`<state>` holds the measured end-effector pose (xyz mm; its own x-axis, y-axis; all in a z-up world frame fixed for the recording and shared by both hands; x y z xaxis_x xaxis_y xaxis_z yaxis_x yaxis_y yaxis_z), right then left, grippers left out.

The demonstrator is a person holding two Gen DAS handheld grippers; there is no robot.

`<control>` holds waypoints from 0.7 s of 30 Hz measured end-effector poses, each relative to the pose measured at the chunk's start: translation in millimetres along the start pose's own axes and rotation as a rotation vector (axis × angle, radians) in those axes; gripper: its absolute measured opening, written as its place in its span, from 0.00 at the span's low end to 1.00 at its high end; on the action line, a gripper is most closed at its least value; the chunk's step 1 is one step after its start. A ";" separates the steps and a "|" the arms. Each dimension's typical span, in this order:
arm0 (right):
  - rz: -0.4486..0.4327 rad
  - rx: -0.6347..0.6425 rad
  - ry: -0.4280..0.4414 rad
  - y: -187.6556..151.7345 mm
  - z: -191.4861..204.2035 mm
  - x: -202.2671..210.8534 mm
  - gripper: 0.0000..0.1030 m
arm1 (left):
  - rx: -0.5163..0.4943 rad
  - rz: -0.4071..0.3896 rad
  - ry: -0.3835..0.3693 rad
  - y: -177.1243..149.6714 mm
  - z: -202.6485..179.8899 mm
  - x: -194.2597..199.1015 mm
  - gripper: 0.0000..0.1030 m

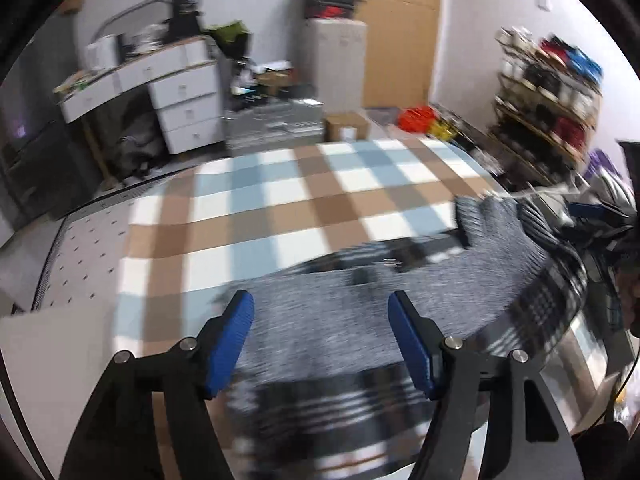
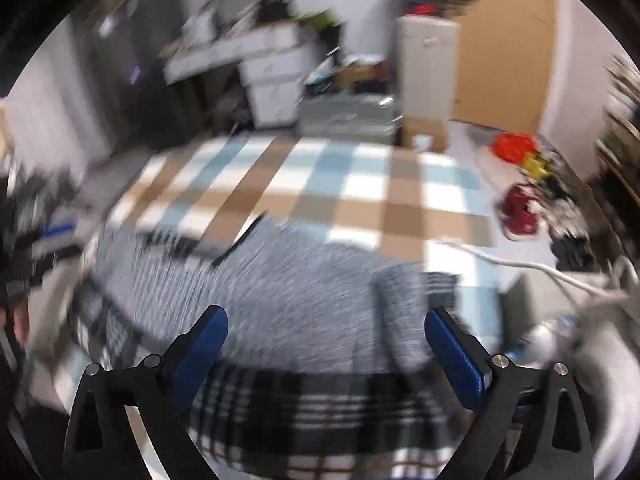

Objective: Fold large clothes

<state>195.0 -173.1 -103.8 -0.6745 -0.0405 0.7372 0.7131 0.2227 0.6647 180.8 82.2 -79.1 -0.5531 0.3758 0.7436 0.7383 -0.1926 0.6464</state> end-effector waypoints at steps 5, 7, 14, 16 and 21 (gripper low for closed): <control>0.081 0.227 -0.047 -0.7 45.3 -47.2 0.97 | -0.047 0.214 0.008 0.1 -12.7 -66.0 0.63; 0.197 0.265 -0.045 -10.2 49.0 -74.8 0.97 | -0.042 0.293 0.015 -4.4 -4.6 -87.4 0.63; 0.204 0.071 0.121 -12.7 15.7 -63.1 0.97 | -0.156 0.289 -0.179 25.1 -28.5 -63.8 0.63; 0.196 -0.037 0.183 -18.6 2.9 -55.0 0.97 | -0.287 0.274 -0.207 33.2 -49.9 -66.1 0.63; 0.143 -0.254 0.304 -42.6 -11.6 -36.0 0.97 | -0.464 0.441 -0.227 21.5 -79.9 -123.4 0.63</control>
<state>191.1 -192.4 -157.2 -0.5054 -0.3203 0.8012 0.8455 0.0016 0.5339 234.1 -40.7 -143.3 -0.1060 0.3437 0.9331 0.6061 -0.7216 0.3347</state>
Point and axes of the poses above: each gripper's, at about its wrist camera, not at the fingertips, and x roughly against the way its jaws point, z to its left, y to its top, the point moved 7 cm from there along -x, roughly the way its jaws point, and after that the axes turned 13 degrees about -y, right-handed, at the moved point
